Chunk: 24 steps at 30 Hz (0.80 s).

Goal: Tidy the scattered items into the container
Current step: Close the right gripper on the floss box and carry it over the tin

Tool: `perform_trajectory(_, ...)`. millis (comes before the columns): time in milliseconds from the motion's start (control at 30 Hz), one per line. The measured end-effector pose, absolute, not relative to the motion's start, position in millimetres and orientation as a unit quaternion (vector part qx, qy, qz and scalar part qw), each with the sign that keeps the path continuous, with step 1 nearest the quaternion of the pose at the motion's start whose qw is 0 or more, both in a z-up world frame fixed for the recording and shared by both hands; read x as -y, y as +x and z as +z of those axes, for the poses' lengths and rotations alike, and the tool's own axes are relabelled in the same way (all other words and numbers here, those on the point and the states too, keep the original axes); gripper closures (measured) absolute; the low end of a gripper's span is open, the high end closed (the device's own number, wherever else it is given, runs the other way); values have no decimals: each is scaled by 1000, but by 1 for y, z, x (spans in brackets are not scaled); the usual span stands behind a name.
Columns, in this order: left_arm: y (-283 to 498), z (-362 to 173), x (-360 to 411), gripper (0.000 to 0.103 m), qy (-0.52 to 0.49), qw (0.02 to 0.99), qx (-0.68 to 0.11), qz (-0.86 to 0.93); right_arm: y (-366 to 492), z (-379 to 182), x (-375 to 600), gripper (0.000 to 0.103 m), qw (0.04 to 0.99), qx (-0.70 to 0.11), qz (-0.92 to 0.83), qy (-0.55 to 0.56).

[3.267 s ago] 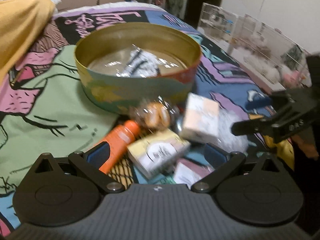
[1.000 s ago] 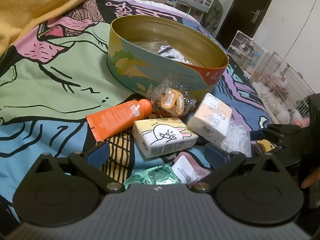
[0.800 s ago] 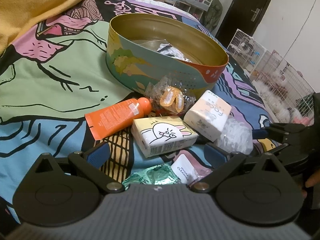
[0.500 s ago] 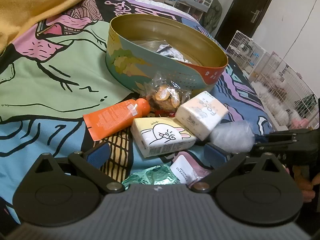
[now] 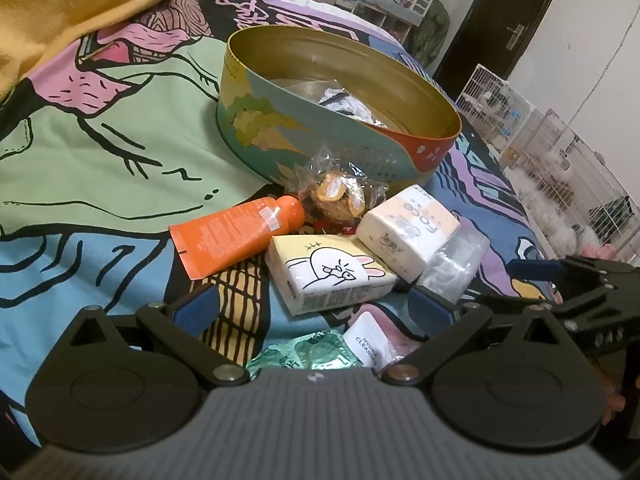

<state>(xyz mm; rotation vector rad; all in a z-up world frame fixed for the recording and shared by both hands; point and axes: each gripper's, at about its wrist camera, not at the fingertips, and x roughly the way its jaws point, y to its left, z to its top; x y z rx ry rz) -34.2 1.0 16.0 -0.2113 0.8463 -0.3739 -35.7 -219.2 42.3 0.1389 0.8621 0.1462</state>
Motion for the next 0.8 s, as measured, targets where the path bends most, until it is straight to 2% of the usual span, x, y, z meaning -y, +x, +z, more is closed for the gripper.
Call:
perform_trajectory(100, -34, 16, -1, 0, -103, 890, -406, -180, -28, 37, 218, 0, 899, -424, 58, 91)
perform_trajectory(300, -33, 15, -3, 0, -108, 890, -407, -175, -21, 30, 185, 0, 906, -413, 89, -9)
perform_trajectory(467, -33, 16, -5, 0, -112, 891, -404, -172, -12, 21, 174, 0, 901, -427, 75, 8)
perform_trajectory(500, -32, 16, -5, 0, -114, 891, -404, -171, -9, 18, 174, 2, 899, -432, 63, 14)
perform_trajectory(567, -32, 15, -6, 0, -114, 891, -406, -170, -5, 14, 176, 16, 890, -450, 66, 29)
perform_trajectory(800, -32, 15, -5, 0, -115, 890, -406, -172, -13, 22, 184, 16, 892, -446, 61, 36)
